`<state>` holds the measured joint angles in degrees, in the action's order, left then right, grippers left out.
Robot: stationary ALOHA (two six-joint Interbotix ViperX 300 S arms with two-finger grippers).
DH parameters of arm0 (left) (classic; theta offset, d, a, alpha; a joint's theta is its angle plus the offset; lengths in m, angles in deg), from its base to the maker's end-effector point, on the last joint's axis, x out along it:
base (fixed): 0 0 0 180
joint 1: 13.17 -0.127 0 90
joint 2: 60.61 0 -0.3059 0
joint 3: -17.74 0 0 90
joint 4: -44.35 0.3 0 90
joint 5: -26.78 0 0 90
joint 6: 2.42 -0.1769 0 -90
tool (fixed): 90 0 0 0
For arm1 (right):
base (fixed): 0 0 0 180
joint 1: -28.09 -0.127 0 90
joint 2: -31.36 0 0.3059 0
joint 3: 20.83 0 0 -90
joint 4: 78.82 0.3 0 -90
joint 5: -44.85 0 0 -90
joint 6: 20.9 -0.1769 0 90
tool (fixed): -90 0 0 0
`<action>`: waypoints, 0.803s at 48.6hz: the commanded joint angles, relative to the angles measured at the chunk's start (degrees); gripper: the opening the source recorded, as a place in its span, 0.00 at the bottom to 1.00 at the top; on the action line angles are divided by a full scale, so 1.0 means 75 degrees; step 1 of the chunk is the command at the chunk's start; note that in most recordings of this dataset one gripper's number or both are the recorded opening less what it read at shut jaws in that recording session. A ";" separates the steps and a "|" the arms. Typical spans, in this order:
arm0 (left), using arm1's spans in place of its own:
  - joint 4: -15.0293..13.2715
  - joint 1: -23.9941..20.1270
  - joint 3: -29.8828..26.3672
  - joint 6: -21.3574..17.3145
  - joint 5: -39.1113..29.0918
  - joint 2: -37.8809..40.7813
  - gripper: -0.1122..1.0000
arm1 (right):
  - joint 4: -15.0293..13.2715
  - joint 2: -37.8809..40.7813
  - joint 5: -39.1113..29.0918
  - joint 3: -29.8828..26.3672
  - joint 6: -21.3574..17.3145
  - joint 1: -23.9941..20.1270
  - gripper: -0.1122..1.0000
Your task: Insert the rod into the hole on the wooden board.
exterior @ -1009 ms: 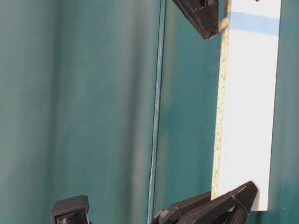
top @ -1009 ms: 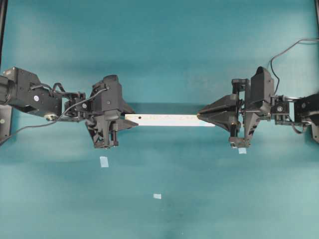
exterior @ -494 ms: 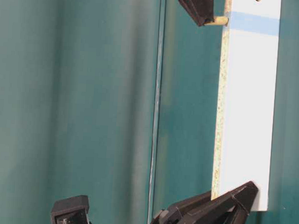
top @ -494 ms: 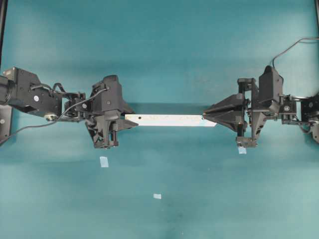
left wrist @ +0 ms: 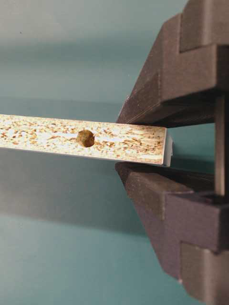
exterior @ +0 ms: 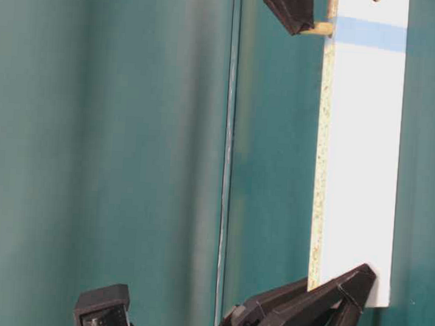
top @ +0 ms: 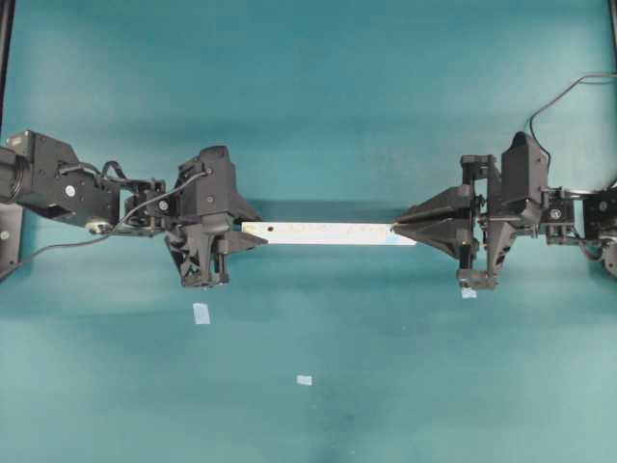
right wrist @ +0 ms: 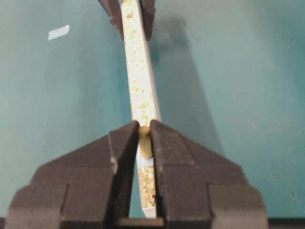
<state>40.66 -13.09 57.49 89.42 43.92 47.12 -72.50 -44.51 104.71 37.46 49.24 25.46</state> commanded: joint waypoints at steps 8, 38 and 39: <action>0.0012 -0.0012 -0.0070 0.0012 0.0023 -0.0141 0.40 | 0.0035 -0.0117 -0.0070 -0.0047 -0.0012 -0.0094 0.22; 0.0023 -0.0059 -0.0082 0.0012 0.0023 -0.0105 0.40 | 0.0633 0.0070 -0.0223 -0.0246 0.0469 -0.0117 0.22; 0.0012 -0.0059 -0.0082 0.0012 0.0023 -0.0105 0.40 | 0.0645 0.0082 -0.0223 -0.0246 0.0469 -0.0117 0.22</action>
<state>40.66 -13.35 57.49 89.42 43.83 47.12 -68.10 -43.90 102.86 36.14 52.67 24.75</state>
